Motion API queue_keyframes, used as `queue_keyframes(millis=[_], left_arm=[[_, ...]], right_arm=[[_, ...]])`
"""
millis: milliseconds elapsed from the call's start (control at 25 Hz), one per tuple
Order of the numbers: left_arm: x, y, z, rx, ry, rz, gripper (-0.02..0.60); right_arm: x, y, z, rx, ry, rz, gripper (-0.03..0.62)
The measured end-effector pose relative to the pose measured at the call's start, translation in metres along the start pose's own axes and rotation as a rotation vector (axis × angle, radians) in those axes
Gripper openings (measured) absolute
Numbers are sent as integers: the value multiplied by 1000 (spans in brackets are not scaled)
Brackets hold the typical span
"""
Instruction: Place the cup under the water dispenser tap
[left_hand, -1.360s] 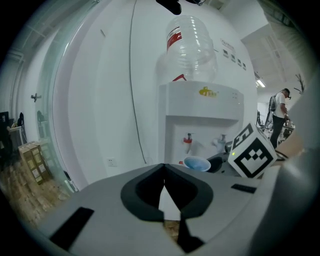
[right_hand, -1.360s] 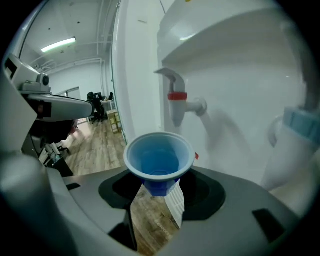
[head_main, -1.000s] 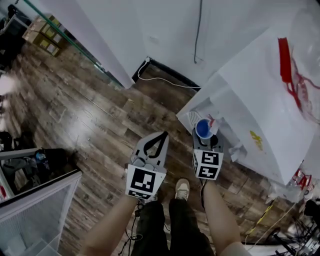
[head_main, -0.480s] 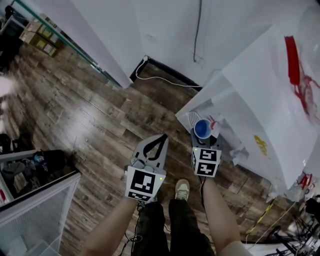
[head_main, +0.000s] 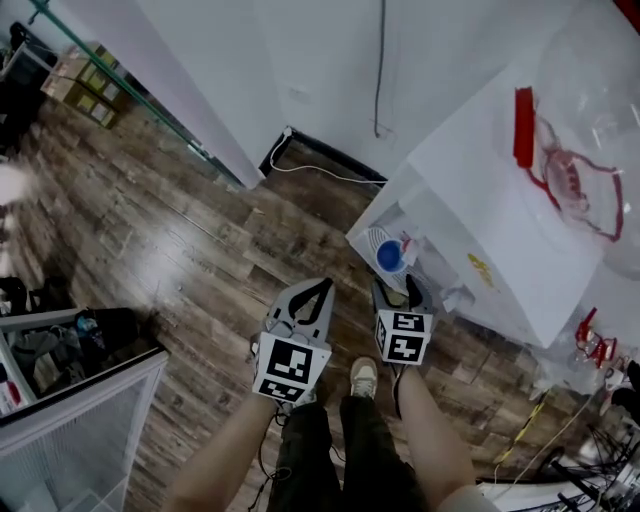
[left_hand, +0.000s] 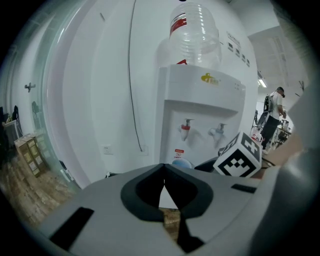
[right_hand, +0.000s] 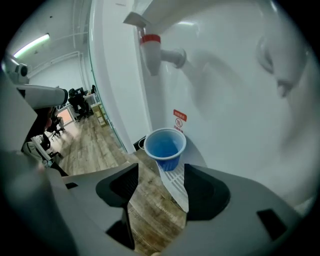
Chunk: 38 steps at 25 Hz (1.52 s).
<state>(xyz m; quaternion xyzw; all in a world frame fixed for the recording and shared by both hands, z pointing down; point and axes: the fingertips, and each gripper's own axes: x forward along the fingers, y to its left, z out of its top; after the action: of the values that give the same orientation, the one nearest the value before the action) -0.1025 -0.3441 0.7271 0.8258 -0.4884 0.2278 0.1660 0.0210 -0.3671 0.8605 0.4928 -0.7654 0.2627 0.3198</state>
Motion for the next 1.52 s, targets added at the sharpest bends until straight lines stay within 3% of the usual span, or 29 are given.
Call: queue_keyframes(millis=[240, 400, 920, 1360, 1520], left_arm=[[-35, 0, 28, 12, 18, 5, 6], [-65, 1, 52, 21, 11, 16, 6], [-165, -6, 155, 40, -100, 28, 6], [-291, -61, 264, 121, -283, -52, 6], [-330, -78, 298, 166, -348, -49, 6]], right_arm=[[-58, 12, 34, 32, -31, 1, 219], [-105, 23, 66, -9, -80, 26, 145], [-283, 59, 173, -114, -290, 142, 62], [-454, 107, 255, -317, -480, 217, 26], [-505, 121, 273, -359, -538, 246, 19]])
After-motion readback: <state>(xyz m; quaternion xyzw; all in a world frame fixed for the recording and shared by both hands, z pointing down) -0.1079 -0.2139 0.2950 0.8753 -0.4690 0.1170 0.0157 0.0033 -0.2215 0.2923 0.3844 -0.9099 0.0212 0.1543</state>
